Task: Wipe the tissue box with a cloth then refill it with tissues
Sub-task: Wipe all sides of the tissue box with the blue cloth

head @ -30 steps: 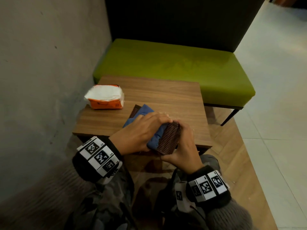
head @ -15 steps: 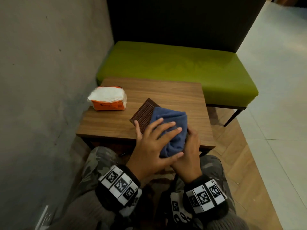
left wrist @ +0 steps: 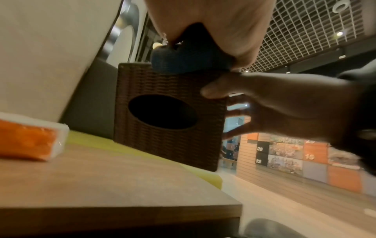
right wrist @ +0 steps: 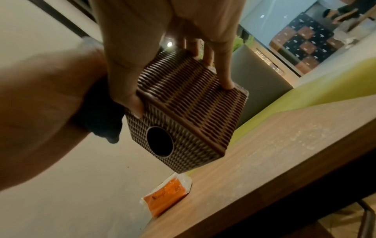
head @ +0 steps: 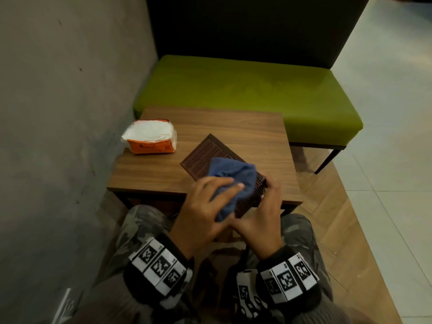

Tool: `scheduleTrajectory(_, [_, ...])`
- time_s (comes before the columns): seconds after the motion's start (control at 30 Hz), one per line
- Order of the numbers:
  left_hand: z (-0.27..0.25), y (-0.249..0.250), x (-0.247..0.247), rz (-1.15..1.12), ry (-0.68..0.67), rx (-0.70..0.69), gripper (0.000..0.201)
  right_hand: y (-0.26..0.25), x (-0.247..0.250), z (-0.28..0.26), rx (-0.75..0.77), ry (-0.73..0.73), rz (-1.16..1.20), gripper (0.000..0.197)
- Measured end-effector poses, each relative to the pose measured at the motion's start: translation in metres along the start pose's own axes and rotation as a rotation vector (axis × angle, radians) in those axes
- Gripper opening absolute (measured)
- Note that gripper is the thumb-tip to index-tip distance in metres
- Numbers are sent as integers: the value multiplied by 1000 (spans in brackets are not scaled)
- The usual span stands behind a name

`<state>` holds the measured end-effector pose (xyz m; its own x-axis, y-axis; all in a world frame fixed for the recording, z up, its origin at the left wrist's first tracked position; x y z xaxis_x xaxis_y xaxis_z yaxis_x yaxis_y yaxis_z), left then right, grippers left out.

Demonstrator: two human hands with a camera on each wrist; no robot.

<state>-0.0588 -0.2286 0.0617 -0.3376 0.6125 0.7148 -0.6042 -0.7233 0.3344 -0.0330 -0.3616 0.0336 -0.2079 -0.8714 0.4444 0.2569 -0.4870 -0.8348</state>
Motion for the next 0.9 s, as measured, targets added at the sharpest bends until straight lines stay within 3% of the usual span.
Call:
scheduleTrajectory(0.13, [7,-50,23,74,210,374,41,0,1,-4,23,-21,-21,99])
scheduleTrajectory(0.2, [5,-30,21,94,181,296,41,-2,-1,-4,36,-17,-38,100])
scheduleTrajectory(0.3, [-8,0,10,80,10,91,45,0,-1,-4,34,-8,-38,99])
scheduleTrajectory(0.47, [5,-68,29,69,163,433,33,7,-6,-6,1,-57,-60,103])
scheduleTrajectory(0.53, [8,-65,21,24,111,438,34,4,-7,-3,-10,-43,-67,104])
scheduleTrajectory(0.67, [1,-9,-1,-19,-51,128,39,0,-2,2,-4,-11,-70,98])
scheduleTrajectory(0.73, [4,-6,-1,-7,-89,48,38,2,1,0,-7,-19,-72,100])
scheduleTrajectory(0.87, [18,-53,20,44,106,332,39,1,1,-3,28,-42,-123,103])
scheduleTrajectory(0.9, [17,-51,20,48,113,338,42,-1,0,-3,29,-44,-116,102])
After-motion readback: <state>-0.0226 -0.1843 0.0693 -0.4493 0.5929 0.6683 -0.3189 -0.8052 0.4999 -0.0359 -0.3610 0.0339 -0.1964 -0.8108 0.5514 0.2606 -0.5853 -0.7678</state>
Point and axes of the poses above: each hand's wrist, its own z-axis towards the middle knuckle, its own x-axis out of the back of the hand, y = z × x, the point moved 6 cm from there along z, towards the middle knuckle, and after that the axes turned 6 degrees about -x, right-handed, at the moved point
